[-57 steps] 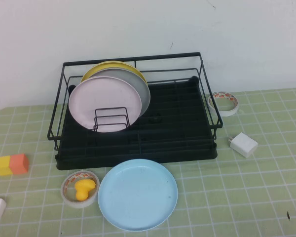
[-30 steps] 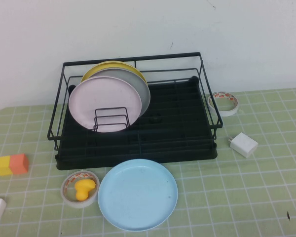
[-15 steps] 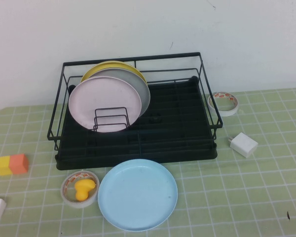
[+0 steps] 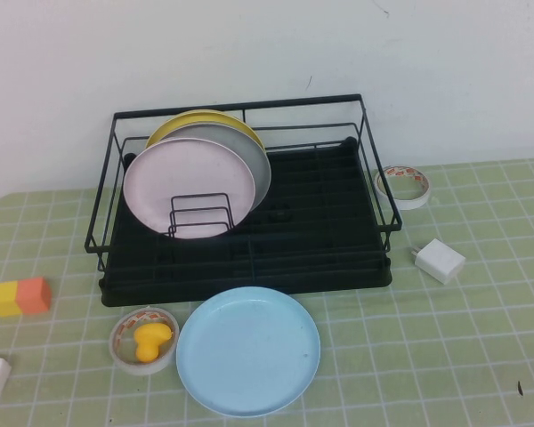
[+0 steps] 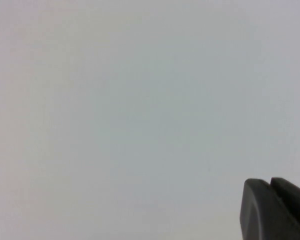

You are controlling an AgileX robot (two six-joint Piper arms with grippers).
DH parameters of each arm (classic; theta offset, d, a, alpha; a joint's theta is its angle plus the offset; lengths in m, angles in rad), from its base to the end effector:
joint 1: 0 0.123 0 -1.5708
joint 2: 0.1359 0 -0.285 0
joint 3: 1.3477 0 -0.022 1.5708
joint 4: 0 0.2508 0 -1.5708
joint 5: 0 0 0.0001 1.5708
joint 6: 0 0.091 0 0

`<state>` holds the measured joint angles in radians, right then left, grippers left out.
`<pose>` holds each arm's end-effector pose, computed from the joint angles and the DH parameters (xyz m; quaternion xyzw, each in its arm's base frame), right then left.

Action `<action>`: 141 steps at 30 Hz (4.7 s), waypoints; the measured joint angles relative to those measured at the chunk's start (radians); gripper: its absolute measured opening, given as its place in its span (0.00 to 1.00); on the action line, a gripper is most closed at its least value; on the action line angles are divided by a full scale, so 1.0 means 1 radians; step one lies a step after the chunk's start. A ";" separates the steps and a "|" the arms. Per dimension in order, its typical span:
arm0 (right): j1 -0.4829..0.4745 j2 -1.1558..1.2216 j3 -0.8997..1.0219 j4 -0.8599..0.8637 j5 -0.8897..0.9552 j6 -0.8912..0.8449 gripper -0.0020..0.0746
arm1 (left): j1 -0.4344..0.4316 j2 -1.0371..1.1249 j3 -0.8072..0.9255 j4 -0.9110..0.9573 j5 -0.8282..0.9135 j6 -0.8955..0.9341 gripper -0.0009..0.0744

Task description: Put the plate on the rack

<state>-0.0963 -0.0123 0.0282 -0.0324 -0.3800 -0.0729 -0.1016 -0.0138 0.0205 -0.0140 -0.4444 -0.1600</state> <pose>0.0476 -0.0035 0.2375 -0.0069 0.5310 -0.0811 0.8434 0.0440 -0.0039 0.2453 -0.0203 0.4990 -0.1169 0.8584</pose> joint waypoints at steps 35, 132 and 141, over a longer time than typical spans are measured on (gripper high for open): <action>0.052 1.238 -0.619 1.139 1.036 -1.027 0.02 | 0.000 0.807 -0.540 -0.250 0.994 0.012 0.01; 0.675 1.821 -1.362 1.323 1.189 -1.456 0.55 | 0.000 0.845 -0.501 -0.778 0.841 0.964 0.15; 0.558 1.631 -1.389 1.121 1.334 -1.334 0.44 | 0.000 0.885 -0.581 -1.110 0.658 1.725 0.15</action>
<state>0.4614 1.6190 -1.3603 1.0881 0.9544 -1.4070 -0.1016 0.8708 -0.5604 -1.1238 0.2133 1.5654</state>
